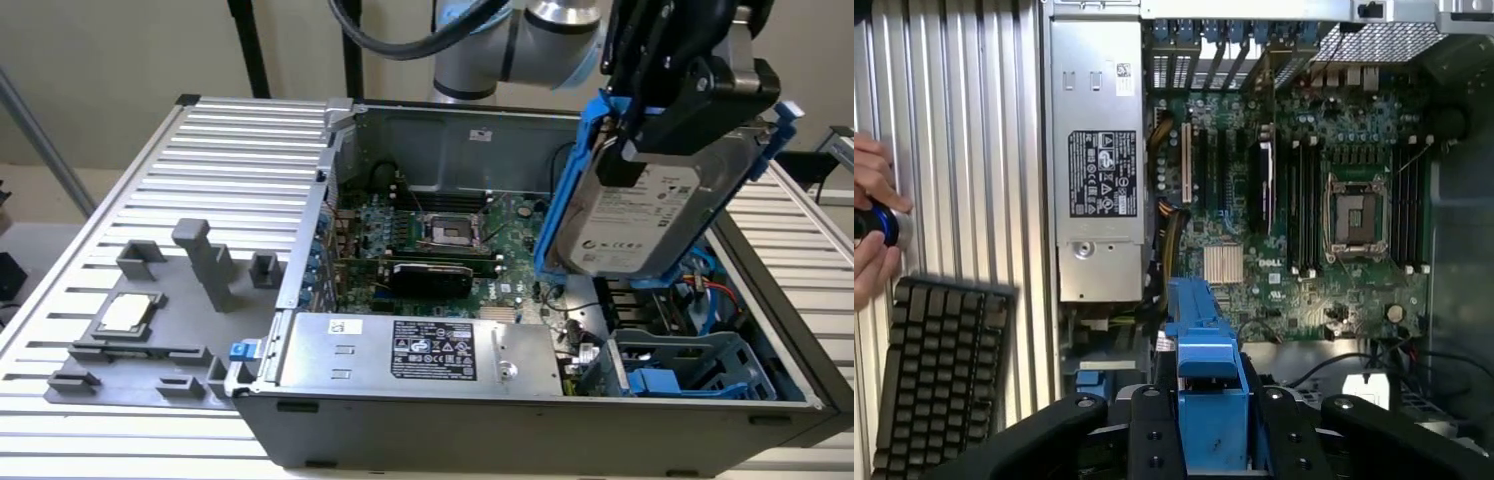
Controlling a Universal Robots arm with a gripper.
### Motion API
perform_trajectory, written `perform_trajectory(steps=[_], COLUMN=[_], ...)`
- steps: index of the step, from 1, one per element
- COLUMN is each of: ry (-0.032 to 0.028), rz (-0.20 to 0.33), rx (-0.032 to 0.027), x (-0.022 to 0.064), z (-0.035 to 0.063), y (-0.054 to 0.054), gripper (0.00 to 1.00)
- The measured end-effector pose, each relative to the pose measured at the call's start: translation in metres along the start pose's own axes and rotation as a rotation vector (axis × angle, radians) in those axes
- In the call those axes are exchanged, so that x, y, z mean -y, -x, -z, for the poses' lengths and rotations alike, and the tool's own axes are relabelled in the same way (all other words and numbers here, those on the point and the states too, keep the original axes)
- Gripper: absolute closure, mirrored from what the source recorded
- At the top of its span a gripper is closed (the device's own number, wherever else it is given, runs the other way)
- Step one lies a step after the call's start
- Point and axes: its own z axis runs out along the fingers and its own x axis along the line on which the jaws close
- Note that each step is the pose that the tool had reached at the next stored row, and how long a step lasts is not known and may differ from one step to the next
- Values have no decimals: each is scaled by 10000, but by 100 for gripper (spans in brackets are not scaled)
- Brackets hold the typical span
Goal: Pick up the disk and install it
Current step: 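Pick up the disk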
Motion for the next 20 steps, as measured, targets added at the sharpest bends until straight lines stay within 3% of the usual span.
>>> perform_trajectory(steps=[10,18,20], ry=[0,0,1], rz=[0,-1,0], rx=[0,1,0], x=[448,745,771], z=[-53,-82,-83], y=[-173,-354,-372], gripper=[67,67,67])
